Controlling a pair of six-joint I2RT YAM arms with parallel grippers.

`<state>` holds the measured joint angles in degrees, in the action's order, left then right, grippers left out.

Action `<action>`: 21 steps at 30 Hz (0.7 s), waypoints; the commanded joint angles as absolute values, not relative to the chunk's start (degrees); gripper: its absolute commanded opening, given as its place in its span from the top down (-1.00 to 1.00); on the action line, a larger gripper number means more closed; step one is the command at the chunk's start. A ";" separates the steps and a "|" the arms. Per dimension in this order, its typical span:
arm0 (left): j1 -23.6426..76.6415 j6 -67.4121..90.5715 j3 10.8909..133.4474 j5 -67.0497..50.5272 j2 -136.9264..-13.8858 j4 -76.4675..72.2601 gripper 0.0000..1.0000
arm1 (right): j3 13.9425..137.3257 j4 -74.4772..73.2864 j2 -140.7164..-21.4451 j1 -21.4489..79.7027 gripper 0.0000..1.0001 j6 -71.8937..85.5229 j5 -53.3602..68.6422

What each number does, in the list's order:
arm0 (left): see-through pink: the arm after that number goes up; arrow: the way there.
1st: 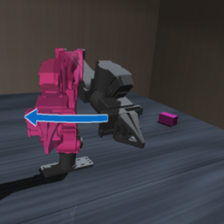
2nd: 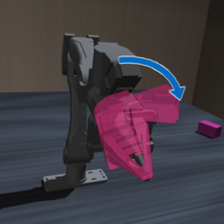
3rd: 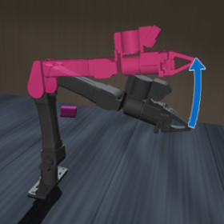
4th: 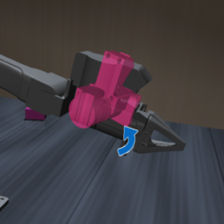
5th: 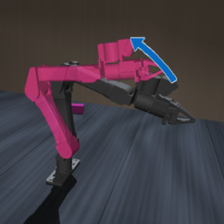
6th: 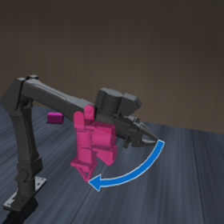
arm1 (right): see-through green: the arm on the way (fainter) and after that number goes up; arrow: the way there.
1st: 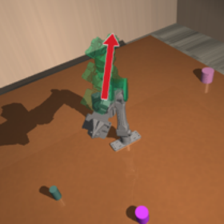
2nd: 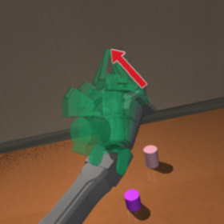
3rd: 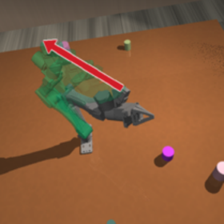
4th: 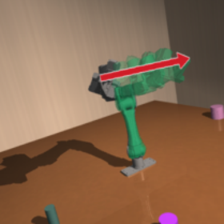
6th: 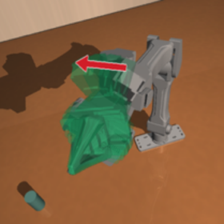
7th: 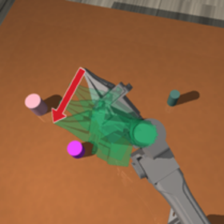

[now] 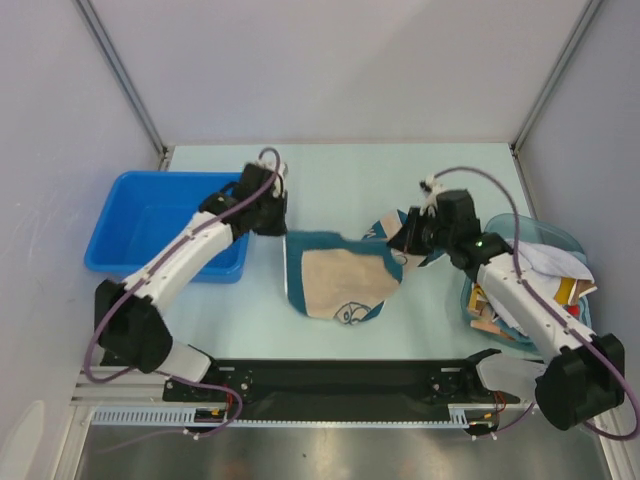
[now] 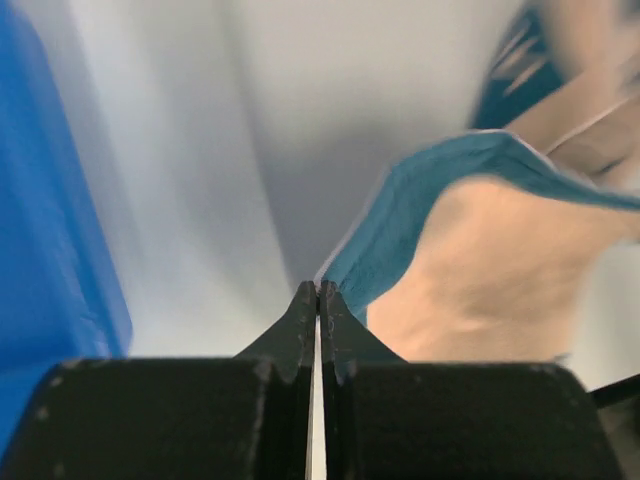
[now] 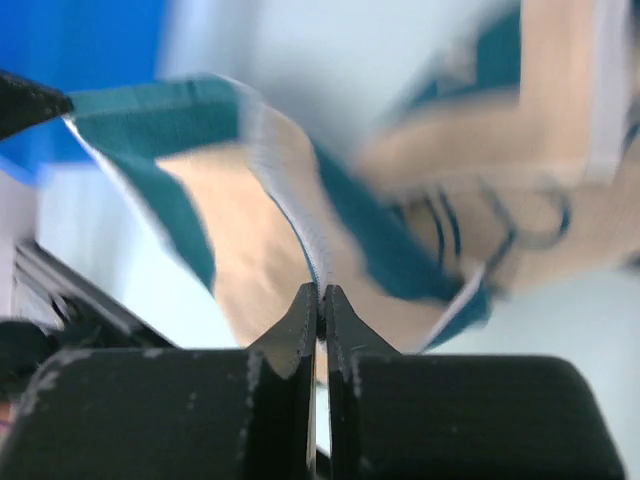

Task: Fold and stack the towels
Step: Flatten out the crumpled towel

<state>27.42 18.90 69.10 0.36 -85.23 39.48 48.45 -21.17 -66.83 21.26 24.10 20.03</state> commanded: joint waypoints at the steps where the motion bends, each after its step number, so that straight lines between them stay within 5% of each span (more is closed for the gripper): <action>1: 27.69 15.83 87.65 2.81 -76.03 42.26 0.99 | 65.45 -28.19 -61.96 22.06 1.00 20.31 12.14; 8: 27.69 14.93 104.23 -5.44 -68.48 46.06 0.99 | 82.96 -32.17 -55.12 23.99 1.00 14.86 8.70; 21: 27.69 26.72 103.00 -25.05 -52.12 30.32 0.99 | 89.47 -18.37 -39.37 23.48 1.00 18.80 22.23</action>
<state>27.53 22.55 102.19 -20.40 -51.16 34.35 87.44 -22.15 -38.89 25.32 16.95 17.89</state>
